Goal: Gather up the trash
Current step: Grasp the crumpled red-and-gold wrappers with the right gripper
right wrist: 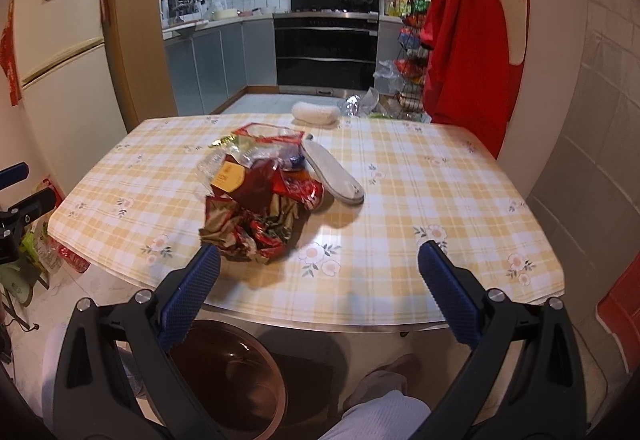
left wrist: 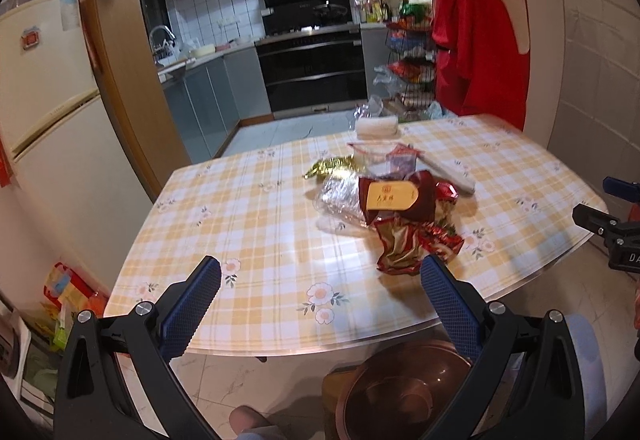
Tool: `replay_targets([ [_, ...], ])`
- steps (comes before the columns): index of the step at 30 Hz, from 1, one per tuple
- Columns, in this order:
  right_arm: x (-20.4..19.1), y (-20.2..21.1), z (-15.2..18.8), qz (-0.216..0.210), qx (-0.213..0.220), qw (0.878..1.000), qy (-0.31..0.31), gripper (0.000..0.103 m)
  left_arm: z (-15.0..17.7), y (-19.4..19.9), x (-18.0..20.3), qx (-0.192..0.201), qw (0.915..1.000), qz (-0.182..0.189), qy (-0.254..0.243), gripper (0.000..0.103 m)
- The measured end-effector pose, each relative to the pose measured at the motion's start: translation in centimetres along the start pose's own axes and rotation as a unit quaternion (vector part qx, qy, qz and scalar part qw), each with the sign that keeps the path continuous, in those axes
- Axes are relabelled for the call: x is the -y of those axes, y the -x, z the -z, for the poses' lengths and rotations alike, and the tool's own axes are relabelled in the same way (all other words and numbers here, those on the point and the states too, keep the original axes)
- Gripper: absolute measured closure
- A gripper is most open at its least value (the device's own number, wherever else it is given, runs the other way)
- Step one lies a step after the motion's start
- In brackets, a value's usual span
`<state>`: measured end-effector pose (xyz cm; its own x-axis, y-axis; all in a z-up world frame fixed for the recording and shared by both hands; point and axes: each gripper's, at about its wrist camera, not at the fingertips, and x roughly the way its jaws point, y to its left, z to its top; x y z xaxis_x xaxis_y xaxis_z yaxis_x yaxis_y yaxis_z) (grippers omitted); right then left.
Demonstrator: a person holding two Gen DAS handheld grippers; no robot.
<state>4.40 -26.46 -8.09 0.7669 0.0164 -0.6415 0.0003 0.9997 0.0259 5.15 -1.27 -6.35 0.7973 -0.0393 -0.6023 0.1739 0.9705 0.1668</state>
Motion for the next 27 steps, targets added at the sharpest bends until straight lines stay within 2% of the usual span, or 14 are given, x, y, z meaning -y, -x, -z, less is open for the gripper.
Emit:
replay_targets([
  [6,0.3,-5.2,0.9,-0.009,-0.032,0.999,-0.002,0.006,-0.2,-3.9,-1.0,-0.014,0.9998,0.006,0.012,0.005],
  [12,-0.2,-11.9,1.0,-0.040,-0.060,0.997,-0.006,0.008,-1.0,-8.7,-1.0,-0.031,0.9995,0.003,0.004,0.005],
  [15,-0.6,-15.9,1.0,-0.061,-0.084,0.995,-0.013,0.020,-1.5,-10.9,-0.9,-0.037,0.9993,0.003,0.000,0.005],
  [22,-2.5,-22.8,0.1,-0.104,-0.117,0.987,-0.028,0.021,-2.4,-14.8,-1.8,-0.045,0.9990,0.003,0.003,0.005],
  [27,-3.7,-25.7,0.2,-0.112,-0.139,0.984,-0.029,0.025,-2.4,-16.7,-2.3,-0.059,0.9981,0.011,0.016,0.005],
])
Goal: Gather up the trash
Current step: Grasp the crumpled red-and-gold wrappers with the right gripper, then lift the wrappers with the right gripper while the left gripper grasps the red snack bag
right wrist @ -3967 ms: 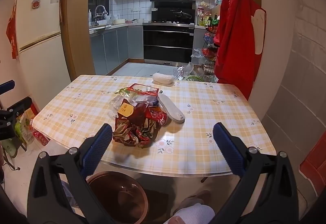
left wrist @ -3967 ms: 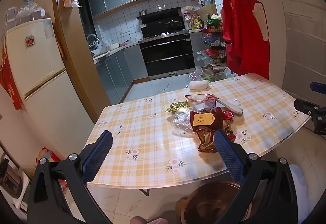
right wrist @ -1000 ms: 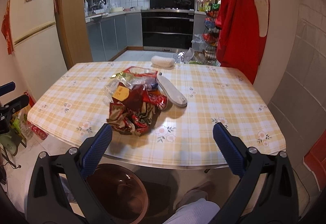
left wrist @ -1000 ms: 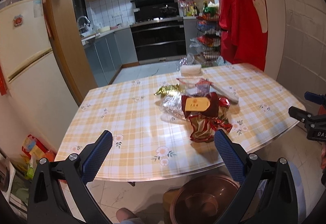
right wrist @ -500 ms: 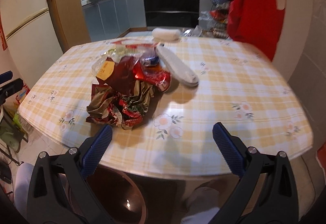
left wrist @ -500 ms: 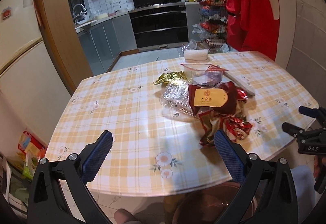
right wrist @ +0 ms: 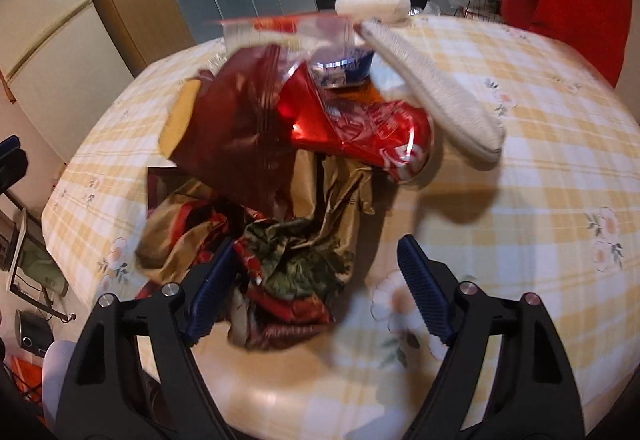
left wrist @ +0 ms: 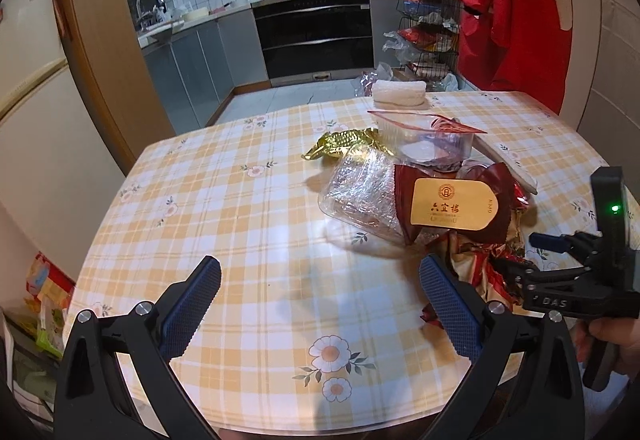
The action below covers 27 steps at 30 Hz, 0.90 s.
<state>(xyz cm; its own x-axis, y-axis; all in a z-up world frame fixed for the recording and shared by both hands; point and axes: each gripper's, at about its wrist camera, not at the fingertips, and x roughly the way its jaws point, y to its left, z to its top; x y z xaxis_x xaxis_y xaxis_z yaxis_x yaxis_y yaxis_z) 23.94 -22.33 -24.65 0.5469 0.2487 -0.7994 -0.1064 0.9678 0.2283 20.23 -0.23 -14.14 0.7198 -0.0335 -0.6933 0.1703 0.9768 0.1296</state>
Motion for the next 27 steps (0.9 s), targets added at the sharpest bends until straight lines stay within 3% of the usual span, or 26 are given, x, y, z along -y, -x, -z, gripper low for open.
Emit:
replay_targets([
  [4,0.5,-0.3,0.4,-0.047,-0.010,0.999,-0.022,0.044,0.0,-0.7,0.2,-0.005,0.9999,0.009,0.003,0.006],
  [7,0.4,0.6,0.9,-0.043,-0.013,0.999,-0.015,0.047,-0.1,-0.8,0.7,-0.005,0.9999,0.016,0.002,0.006],
  [16,2.3,4.5,3.3,0.010,-0.014,1.000,0.008,0.049,-0.3,0.1,2.9,0.004,0.9995,0.030,-0.011,0.006],
  [21,2.1,6.7,2.8,0.008,0.006,1.000,0.024,0.049,-0.3,1.0,3.6,0.011,0.9992,0.037,-0.008,0.006],
  [27,1.7,8.8,2.3,0.053,0.021,0.997,0.056,0.049,0.1,1.7,3.8,0.013,0.9990,0.042,-0.009,0.006],
])
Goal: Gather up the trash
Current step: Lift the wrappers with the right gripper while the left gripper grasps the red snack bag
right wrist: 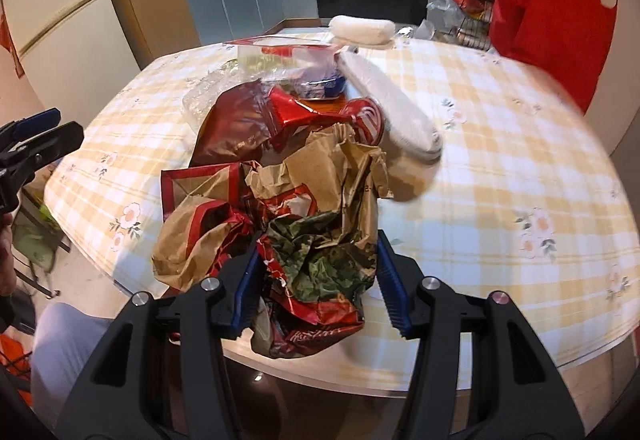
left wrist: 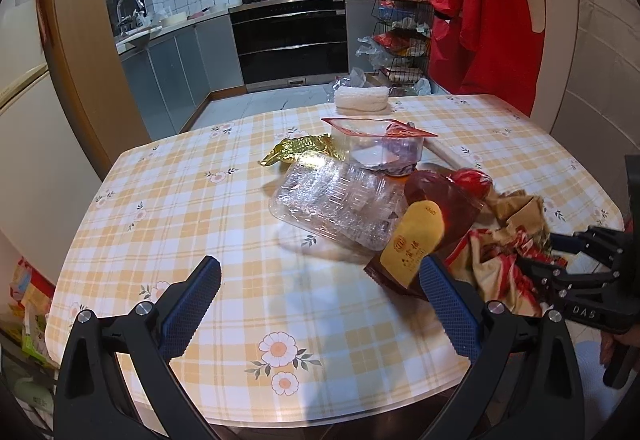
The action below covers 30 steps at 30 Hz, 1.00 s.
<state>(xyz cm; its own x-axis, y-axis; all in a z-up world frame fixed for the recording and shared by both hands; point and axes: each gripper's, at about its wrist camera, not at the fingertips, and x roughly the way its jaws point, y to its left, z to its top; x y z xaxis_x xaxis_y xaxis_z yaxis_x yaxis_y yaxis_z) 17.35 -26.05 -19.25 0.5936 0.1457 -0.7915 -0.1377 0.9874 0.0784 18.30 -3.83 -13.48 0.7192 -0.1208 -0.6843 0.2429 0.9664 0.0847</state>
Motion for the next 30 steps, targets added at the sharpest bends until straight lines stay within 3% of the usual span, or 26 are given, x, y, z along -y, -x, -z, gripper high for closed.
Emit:
replay_targets([
  [9,5.1,0.9,1.9,0.054,-0.009,0.998,-0.042,0.049,0.9,-1.9,1.3,-0.015,0.9995,0.022,-0.016,0.006],
  [20,8.5,1.2,3.6,0.066,-0.009,0.993,-0.095,0.049,2.7,-5.7,6.2,-0.030,0.9926,0.059,-0.102,0.006],
  [30,9.7,1.6,3.9,0.060,-0.003,0.991,-0.116,0.049,5.3,-8.6,9.2,-0.027,0.9787,0.032,-0.201,0.006],
])
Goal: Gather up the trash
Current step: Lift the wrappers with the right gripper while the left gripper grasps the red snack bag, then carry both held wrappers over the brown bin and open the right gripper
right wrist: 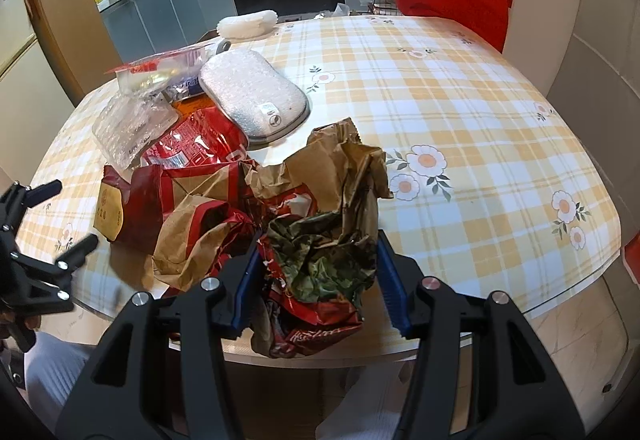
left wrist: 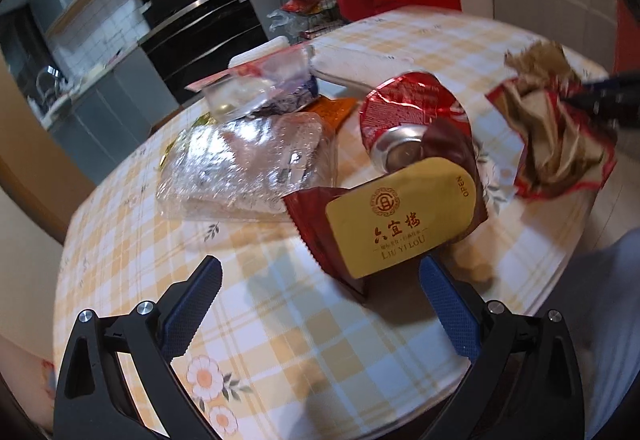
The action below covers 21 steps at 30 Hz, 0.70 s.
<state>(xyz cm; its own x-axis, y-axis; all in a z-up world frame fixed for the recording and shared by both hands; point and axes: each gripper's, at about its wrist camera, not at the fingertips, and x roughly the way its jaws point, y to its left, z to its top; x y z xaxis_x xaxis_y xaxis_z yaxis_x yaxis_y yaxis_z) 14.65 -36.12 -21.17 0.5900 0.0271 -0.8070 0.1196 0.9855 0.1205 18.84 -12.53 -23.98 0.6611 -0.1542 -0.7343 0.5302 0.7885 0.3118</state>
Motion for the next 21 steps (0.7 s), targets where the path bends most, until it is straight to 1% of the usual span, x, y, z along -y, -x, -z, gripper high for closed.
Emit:
replay_targets([
  [4,0.2,0.0,-0.1,0.000,0.000,1.000,-0.001,0.049,-0.7,-0.7,1.3,0.016,0.9980,-0.006,-0.061,0.006],
  [8,0.7,0.1,0.1,0.000,-0.001,1.000,-0.008,0.049,-1.7,-1.4,2.8,0.032,0.9908,-0.007,-0.131,0.006],
  [10,0.8,0.1,0.1,0.000,-0.001,1.000,-0.011,0.049,-2.2,-2.2,3.2,0.033,0.9876,-0.004,-0.153,0.006],
  [13,1.1,0.0,0.3,0.001,-0.003,1.000,-0.013,0.049,-2.7,-3.6,3.7,0.022,0.9855,0.005,-0.168,0.007],
  [14,1.2,0.1,0.4,0.001,-0.004,1.000,-0.015,0.049,-2.7,-4.0,3.8,0.019,0.9854,0.009,-0.169,0.011],
  [15,1.3,0.1,0.4,0.001,-0.005,1.000,-0.017,0.049,-2.8,-4.3,3.8,0.014,0.9858,0.014,-0.167,0.028],
  [16,1.4,0.3,0.5,0.001,-0.005,1.000,-0.019,0.049,-2.8,-4.5,3.8,0.009,0.9869,0.009,-0.161,0.052],
  [18,1.5,0.5,0.6,0.001,-0.005,1.000,-0.021,0.049,-2.9,-4.6,2.9,-0.007,0.9913,0.037,-0.126,0.057],
  [20,1.4,0.8,0.7,-0.001,-0.004,1.000,-0.023,0.049,-2.8,-4.0,1.8,-0.014,0.9926,0.079,-0.091,0.059],
  [21,1.2,0.9,0.7,-0.002,-0.003,1.000,-0.024,0.049,-2.7,-3.5,1.5,-0.012,0.9931,0.082,-0.084,0.059],
])
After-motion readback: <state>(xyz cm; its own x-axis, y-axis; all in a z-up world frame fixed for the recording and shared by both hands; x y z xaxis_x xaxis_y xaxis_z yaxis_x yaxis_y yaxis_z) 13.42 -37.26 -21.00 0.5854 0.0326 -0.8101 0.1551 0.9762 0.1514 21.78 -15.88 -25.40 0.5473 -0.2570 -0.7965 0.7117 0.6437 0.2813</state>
